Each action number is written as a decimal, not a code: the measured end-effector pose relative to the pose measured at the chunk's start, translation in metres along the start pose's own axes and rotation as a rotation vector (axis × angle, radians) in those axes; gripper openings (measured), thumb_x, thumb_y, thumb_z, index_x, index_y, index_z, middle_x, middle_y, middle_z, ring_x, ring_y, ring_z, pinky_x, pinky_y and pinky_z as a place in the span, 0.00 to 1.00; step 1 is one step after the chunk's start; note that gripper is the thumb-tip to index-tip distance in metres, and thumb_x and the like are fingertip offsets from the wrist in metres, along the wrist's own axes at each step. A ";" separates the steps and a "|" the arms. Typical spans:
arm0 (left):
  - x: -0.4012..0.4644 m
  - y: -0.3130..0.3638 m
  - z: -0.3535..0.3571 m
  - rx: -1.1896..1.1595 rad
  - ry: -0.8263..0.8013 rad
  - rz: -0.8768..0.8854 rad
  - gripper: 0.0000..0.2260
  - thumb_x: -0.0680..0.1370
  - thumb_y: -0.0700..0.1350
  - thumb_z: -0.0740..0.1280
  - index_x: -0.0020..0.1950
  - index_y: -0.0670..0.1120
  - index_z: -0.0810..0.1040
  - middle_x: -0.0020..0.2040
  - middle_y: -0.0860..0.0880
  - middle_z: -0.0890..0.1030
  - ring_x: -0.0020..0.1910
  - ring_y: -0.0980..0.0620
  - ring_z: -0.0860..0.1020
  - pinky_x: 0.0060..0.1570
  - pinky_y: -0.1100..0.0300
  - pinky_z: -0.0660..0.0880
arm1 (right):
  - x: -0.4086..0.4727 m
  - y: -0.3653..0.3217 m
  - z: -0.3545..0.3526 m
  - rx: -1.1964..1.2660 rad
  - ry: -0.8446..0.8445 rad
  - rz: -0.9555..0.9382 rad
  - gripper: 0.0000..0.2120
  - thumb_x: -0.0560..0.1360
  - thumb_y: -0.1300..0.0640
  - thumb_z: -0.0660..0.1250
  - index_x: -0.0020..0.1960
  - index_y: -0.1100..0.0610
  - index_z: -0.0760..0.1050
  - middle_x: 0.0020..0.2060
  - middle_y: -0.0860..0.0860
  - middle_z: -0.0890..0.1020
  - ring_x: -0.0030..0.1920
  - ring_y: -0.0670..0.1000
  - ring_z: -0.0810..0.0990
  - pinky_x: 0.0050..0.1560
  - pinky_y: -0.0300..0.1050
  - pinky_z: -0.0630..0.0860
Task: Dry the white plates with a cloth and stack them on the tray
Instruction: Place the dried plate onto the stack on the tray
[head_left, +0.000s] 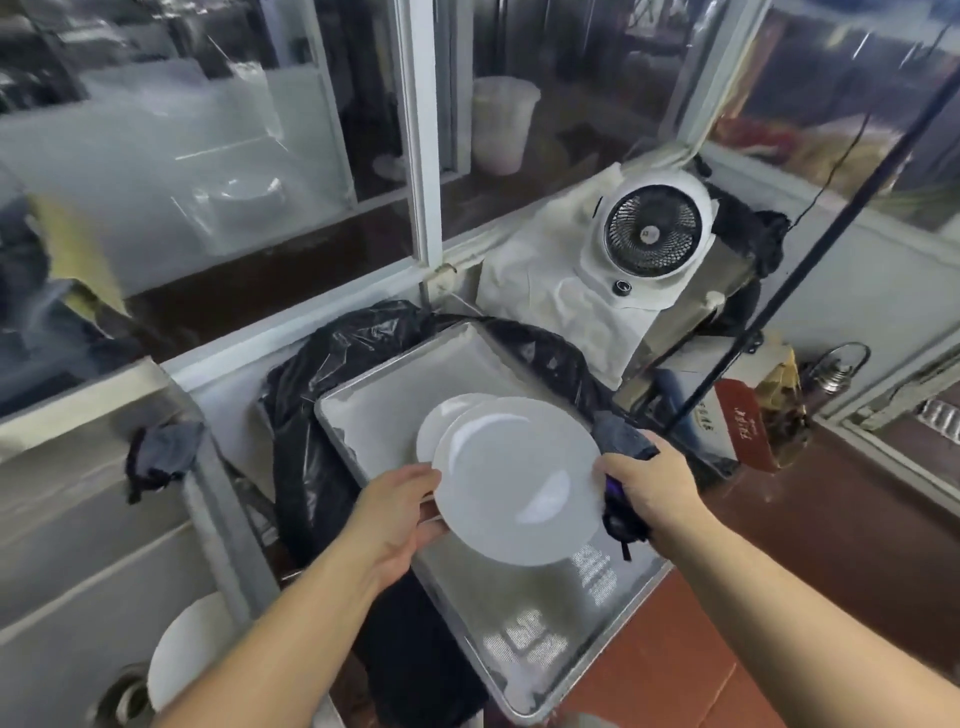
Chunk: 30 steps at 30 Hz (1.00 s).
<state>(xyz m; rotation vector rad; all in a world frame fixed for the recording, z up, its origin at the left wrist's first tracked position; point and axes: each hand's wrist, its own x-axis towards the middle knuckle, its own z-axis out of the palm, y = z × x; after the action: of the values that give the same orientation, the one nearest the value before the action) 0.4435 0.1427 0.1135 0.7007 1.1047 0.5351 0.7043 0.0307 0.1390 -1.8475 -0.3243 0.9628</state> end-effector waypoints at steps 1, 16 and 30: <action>0.006 0.002 -0.001 -0.013 0.018 -0.003 0.07 0.83 0.37 0.66 0.58 0.39 0.82 0.51 0.39 0.88 0.46 0.45 0.88 0.42 0.52 0.84 | 0.009 -0.003 0.006 -0.033 0.009 -0.009 0.16 0.65 0.70 0.70 0.51 0.66 0.72 0.29 0.56 0.72 0.25 0.54 0.70 0.24 0.48 0.69; 0.099 -0.018 0.009 0.100 0.395 -0.052 0.07 0.80 0.34 0.68 0.49 0.39 0.87 0.48 0.38 0.87 0.45 0.45 0.87 0.41 0.57 0.84 | 0.176 -0.005 0.062 -0.362 -0.294 -0.048 0.21 0.66 0.62 0.70 0.49 0.37 0.78 0.25 0.56 0.80 0.21 0.54 0.73 0.23 0.46 0.73; 0.139 -0.050 0.013 0.383 0.680 0.002 0.07 0.76 0.44 0.73 0.49 0.56 0.84 0.47 0.55 0.87 0.45 0.51 0.86 0.54 0.45 0.84 | 0.229 0.015 0.082 -0.500 -0.421 -0.076 0.22 0.64 0.57 0.68 0.55 0.40 0.76 0.35 0.56 0.85 0.30 0.56 0.80 0.35 0.48 0.78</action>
<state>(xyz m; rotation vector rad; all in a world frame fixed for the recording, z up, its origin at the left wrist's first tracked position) 0.5083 0.2036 -0.0049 0.8777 1.8756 0.5870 0.7895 0.2133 0.0021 -2.0375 -0.9573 1.3004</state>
